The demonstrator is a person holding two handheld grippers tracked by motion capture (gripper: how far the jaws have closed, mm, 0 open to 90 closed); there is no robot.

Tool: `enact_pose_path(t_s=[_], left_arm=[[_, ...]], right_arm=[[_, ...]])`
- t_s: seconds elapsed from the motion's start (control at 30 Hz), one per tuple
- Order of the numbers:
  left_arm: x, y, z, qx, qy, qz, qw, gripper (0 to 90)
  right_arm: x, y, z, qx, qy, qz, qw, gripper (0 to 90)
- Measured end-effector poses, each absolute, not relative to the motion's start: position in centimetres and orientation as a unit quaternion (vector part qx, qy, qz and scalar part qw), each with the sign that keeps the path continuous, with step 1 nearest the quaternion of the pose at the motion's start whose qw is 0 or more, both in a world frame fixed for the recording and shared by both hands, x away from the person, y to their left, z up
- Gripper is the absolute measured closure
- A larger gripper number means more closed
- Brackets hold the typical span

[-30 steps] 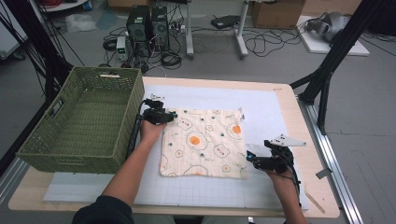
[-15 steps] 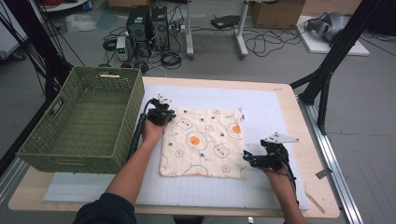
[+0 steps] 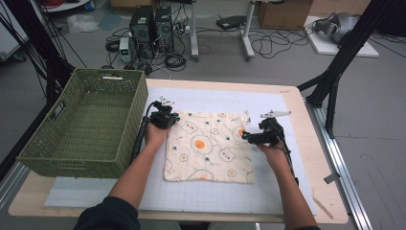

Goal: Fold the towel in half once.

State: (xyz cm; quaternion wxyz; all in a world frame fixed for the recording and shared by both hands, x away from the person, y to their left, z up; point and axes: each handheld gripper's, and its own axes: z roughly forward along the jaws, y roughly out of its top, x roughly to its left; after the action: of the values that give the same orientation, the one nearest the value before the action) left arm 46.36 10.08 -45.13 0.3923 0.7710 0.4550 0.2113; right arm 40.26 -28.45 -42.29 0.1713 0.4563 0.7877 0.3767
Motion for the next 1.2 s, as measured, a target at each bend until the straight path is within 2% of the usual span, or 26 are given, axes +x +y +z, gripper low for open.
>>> enact_pose_path(t_s=[0.1, 0.2, 0.27, 0.33, 0.7, 0.83, 0.9, 1.2], left_arm=[[46.4, 10.1, -45.1, 0.769, 0.458, 0.209, 0.394, 86.5], [46.4, 10.1, -45.2, 0.768, 0.458, 0.208, 0.396, 86.5], [46.4, 10.2, -45.2, 0.768, 0.459, 0.206, 0.396, 86.5], [46.4, 10.2, -45.1, 0.769, 0.458, 0.205, 0.396, 86.5], [46.4, 10.4, -45.2, 0.764, 0.464, 0.197, 0.402, 86.5], [46.5, 10.7, -45.2, 0.759, 0.471, 0.185, 0.409, 86.5], [46.5, 10.9, -45.2, 0.754, 0.479, 0.176, 0.414, 86.5], [45.8, 12.2, -43.9, 0.712, 0.493, 0.183, 0.466, 86.0]], right_arm=[[41.9, -28.2, -42.4, 0.461, 0.786, 0.371, 0.177, 23.4], [43.1, -28.3, -42.9, 0.472, 0.779, 0.376, 0.167, 36.1], [43.6, -28.4, -43.3, 0.482, 0.776, 0.373, 0.162, 49.2], [44.1, -28.2, -43.8, 0.480, 0.779, 0.367, 0.167, 55.1], [46.5, -26.0, -44.3, 0.492, 0.780, 0.338, 0.187, 59.3], [46.5, -25.6, -44.3, 0.480, 0.789, 0.336, 0.186, 83.3], [46.5, -25.3, -44.2, 0.473, 0.794, 0.331, 0.188, 87.2], [46.2, -26.0, -43.3, 0.468, 0.781, 0.365, 0.193, 87.8]])
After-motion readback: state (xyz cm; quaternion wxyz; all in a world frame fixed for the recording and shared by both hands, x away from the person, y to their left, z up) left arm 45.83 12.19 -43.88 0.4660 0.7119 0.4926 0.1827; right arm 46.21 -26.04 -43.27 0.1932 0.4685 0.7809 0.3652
